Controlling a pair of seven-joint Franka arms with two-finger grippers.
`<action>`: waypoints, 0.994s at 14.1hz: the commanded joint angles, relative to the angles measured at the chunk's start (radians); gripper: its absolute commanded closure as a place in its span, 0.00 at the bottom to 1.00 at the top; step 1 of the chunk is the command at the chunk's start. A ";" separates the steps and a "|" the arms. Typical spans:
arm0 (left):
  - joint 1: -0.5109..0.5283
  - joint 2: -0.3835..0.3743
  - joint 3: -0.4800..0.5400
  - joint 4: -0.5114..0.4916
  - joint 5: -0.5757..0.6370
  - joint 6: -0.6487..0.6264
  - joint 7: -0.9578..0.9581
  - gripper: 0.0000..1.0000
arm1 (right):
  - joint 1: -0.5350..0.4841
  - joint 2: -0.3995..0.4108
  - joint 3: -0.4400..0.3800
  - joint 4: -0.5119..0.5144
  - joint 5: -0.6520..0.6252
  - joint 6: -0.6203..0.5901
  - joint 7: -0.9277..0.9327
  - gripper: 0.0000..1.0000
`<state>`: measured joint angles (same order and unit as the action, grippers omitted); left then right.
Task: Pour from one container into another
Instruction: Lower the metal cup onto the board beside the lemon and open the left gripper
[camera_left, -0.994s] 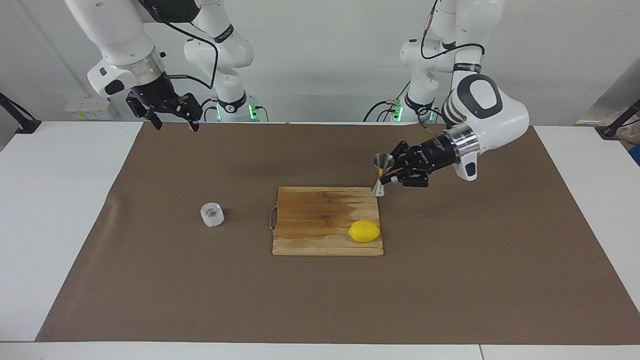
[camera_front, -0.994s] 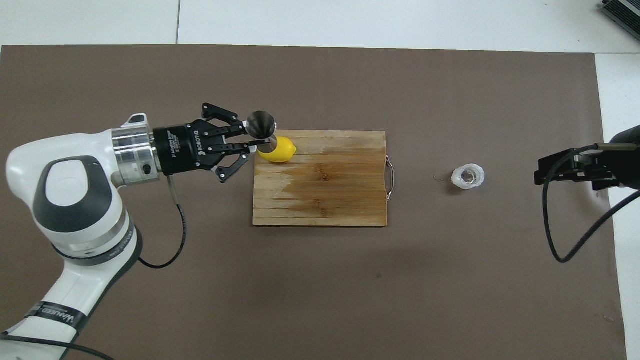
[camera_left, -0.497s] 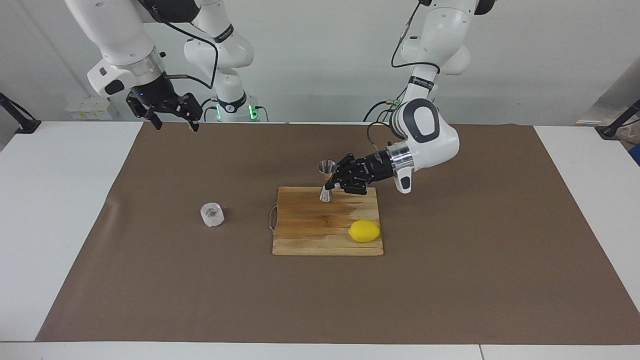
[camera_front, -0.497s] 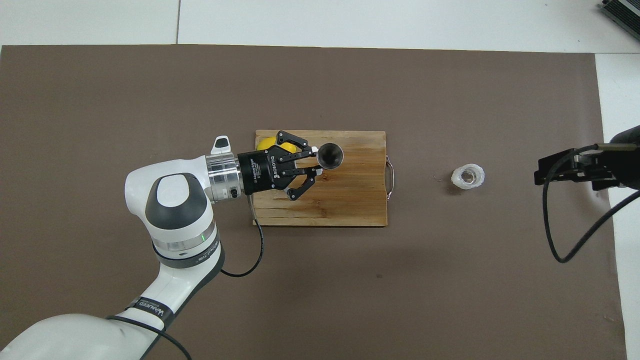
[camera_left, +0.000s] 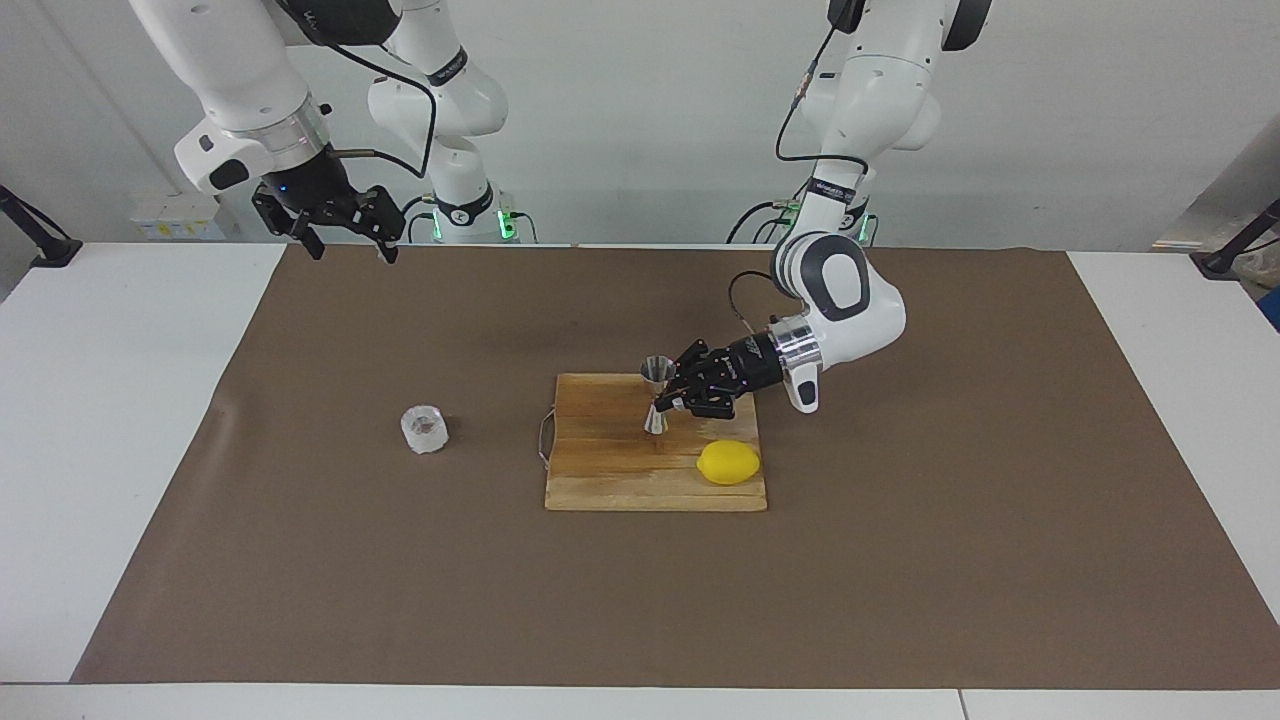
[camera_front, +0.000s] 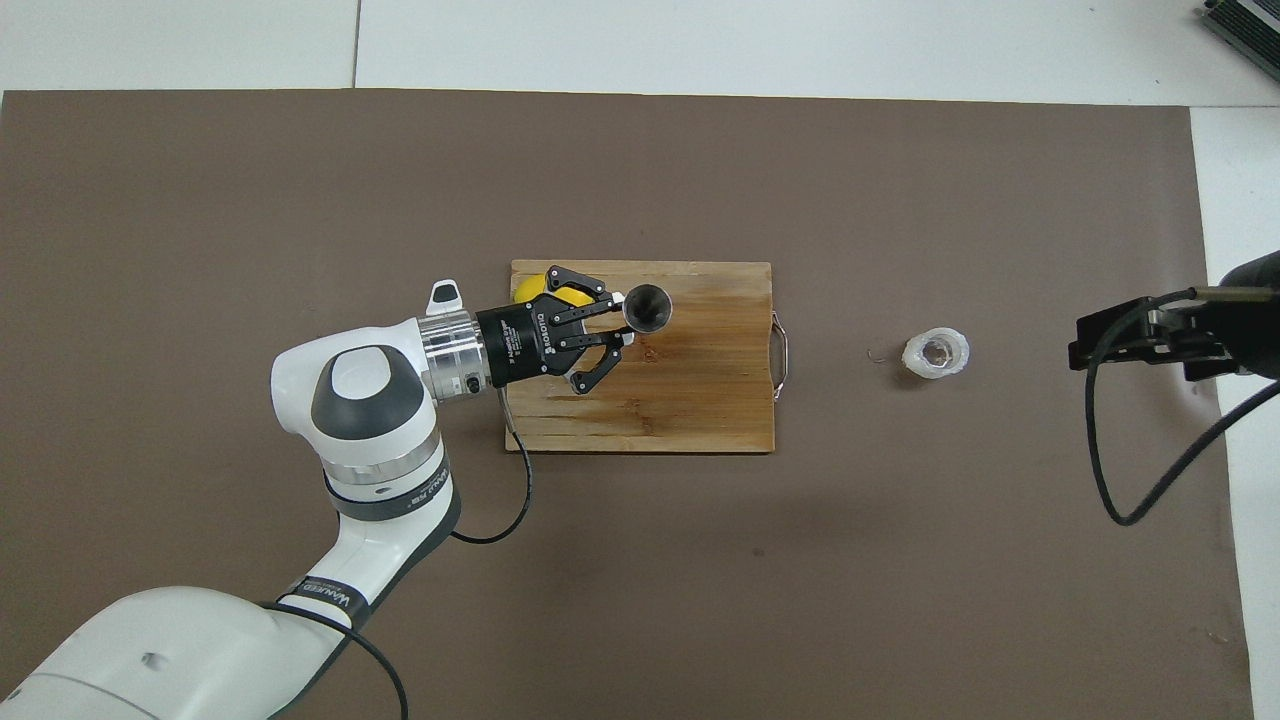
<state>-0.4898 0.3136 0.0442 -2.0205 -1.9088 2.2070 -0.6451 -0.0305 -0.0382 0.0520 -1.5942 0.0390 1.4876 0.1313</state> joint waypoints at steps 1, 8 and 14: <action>-0.007 0.025 -0.004 0.013 -0.081 0.052 0.002 1.00 | -0.016 -0.002 0.011 -0.001 0.025 -0.001 0.019 0.00; 0.011 0.125 -0.053 0.069 -0.102 0.085 0.005 1.00 | -0.016 -0.002 0.011 -0.001 0.025 -0.001 0.019 0.00; 0.008 0.125 -0.060 0.066 -0.110 0.108 0.012 1.00 | -0.016 -0.002 0.011 -0.001 0.025 -0.001 0.019 0.00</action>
<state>-0.4888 0.4345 -0.0014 -1.9654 -1.9906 2.2949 -0.6456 -0.0305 -0.0382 0.0520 -1.5942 0.0390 1.4876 0.1313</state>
